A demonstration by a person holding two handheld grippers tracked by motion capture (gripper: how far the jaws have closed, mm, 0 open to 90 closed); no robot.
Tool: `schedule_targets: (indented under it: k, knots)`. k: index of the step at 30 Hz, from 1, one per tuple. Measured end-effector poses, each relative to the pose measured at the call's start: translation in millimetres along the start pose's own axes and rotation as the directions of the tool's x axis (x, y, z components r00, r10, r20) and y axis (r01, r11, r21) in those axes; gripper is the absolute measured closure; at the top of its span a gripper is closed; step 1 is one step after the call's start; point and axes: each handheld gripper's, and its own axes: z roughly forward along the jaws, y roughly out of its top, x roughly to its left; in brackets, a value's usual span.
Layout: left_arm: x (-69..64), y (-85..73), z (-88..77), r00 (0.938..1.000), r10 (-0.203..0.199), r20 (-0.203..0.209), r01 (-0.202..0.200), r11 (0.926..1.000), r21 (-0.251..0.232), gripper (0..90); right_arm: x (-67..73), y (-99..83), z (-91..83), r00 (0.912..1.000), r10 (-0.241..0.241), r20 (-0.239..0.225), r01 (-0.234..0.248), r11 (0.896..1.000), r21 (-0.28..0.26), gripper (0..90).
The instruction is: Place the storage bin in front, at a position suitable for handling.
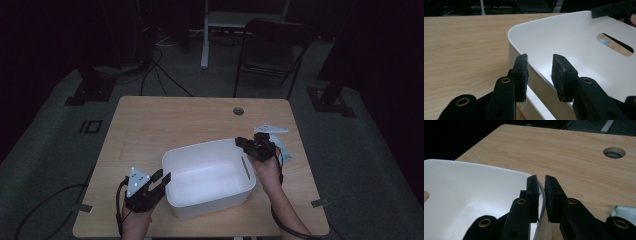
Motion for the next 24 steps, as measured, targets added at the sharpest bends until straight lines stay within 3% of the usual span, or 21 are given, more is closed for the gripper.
schedule_targets:
  k: [8,14,16,22,24]
  knots:
    - [9.0,2.9,5.4,0.9997,-0.008,0.021,0.008,0.9999,0.007,63.8,-0.4,-1.1,-1.1,0.9998,0.016,-0.011,-0.016,1.0,-0.001,81.5]
    - [21.4,10.8,16.7,0.9991,-0.038,0.018,0.038,0.9992,0.012,57.5,-1.6,-5.1,-6.4,0.9973,0.054,-0.051,-0.054,0.999,-0.008,66.8]
    - [26.8,14.3,21.0,0.9986,-0.046,0.024,0.046,0.9989,-0.003,57.5,-1.7,-6.6,-9.3,0.9973,0.059,-0.044,-0.059,0.998,-0.008,64.8]
    - [42.0,23.9,39.5,0.9982,-0.052,0.029,0.051,0.9982,0.03,48.9,-1.2,-12.3,-19.4,0.9959,0.068,-0.059,-0.07,0.997,-0.022,57.7]
    - [46.6,25.1,44.6,0.9967,-0.072,0.039,0.07,0.997,0.034,47.0,-0.9,-14.0,-22.4,0.9957,0.069,-0.062,-0.07,0.997,-0.026,57.0]
